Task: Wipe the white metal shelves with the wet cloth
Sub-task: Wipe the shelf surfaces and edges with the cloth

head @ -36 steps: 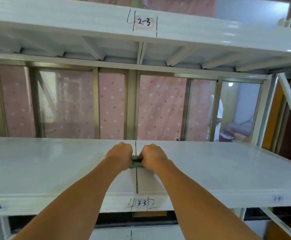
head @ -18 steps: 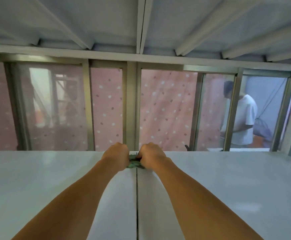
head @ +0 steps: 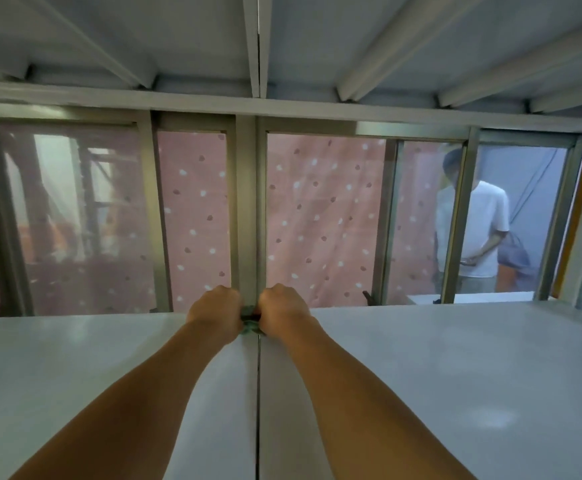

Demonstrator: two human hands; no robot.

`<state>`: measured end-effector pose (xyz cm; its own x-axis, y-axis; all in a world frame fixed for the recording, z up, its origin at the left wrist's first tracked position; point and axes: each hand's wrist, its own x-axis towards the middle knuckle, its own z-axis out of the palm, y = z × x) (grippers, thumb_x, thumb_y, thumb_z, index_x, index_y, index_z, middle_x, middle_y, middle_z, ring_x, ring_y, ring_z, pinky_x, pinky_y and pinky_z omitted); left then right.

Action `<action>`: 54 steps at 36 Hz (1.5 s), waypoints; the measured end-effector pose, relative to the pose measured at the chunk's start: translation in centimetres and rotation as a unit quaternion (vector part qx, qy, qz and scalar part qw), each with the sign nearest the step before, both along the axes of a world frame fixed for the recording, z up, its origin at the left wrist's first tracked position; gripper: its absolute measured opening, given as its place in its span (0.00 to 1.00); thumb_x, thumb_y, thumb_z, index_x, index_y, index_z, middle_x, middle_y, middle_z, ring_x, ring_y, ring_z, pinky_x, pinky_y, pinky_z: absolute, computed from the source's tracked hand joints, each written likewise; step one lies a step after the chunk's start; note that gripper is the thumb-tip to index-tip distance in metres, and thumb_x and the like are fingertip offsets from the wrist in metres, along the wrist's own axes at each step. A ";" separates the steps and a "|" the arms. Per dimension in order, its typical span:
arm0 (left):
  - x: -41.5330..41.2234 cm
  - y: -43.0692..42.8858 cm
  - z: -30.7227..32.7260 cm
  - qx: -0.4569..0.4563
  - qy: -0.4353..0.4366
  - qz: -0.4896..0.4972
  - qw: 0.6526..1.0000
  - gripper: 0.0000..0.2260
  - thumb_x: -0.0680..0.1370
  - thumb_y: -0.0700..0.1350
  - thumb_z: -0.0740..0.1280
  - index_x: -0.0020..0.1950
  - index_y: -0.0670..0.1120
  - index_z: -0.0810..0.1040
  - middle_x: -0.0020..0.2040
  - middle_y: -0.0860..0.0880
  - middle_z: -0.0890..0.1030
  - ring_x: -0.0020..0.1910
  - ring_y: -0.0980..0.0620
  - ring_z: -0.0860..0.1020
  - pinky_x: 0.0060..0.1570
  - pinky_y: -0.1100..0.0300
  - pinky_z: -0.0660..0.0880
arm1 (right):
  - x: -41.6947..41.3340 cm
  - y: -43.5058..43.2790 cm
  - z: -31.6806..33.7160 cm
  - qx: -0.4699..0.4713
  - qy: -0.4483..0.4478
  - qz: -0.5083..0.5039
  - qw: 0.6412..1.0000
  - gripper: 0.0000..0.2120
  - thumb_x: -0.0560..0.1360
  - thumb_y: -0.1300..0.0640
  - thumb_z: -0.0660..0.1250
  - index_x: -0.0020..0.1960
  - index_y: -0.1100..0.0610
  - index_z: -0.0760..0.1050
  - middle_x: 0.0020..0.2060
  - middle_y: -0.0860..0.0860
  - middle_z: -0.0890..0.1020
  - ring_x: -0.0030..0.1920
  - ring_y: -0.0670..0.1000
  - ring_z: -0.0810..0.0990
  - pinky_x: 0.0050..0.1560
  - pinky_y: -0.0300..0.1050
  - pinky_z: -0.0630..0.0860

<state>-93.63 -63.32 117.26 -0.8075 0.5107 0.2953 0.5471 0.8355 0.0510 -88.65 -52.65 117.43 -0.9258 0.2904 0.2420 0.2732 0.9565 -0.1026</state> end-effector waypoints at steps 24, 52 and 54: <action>3.2 -13.6 -0.2 0.042 -0.038 -0.010 0.998 0.09 0.76 0.40 0.66 0.55 0.42 0.78 0.54 0.42 0.80 0.54 0.43 0.79 0.50 0.54 0.77 | 4.2 -13.2 -0.6 0.005 0.016 -0.021 1.000 0.12 0.76 0.58 0.69 0.57 0.62 0.80 0.52 0.60 0.81 0.53 0.60 0.80 0.51 0.48 0.77; 16.2 -29.8 -0.6 0.062 -0.047 -0.055 0.995 0.02 0.77 0.40 0.65 0.45 0.45 0.74 0.40 0.48 0.73 0.42 0.49 0.76 0.40 0.59 0.74 | 17.8 -29.2 -1.2 -0.003 0.027 -0.060 0.998 0.14 0.76 0.60 0.64 0.56 0.52 0.84 0.44 0.54 0.80 0.39 0.53 0.74 0.40 0.43 0.77; 16.7 -30.7 -0.6 0.061 -0.044 -0.053 0.996 0.01 0.77 0.40 0.65 0.45 0.45 0.74 0.41 0.48 0.73 0.42 0.48 0.76 0.40 0.59 0.74 | 18.2 -30.0 -1.2 -0.003 0.028 -0.060 0.998 0.13 0.76 0.59 0.65 0.56 0.53 0.85 0.44 0.54 0.81 0.39 0.53 0.75 0.40 0.43 0.76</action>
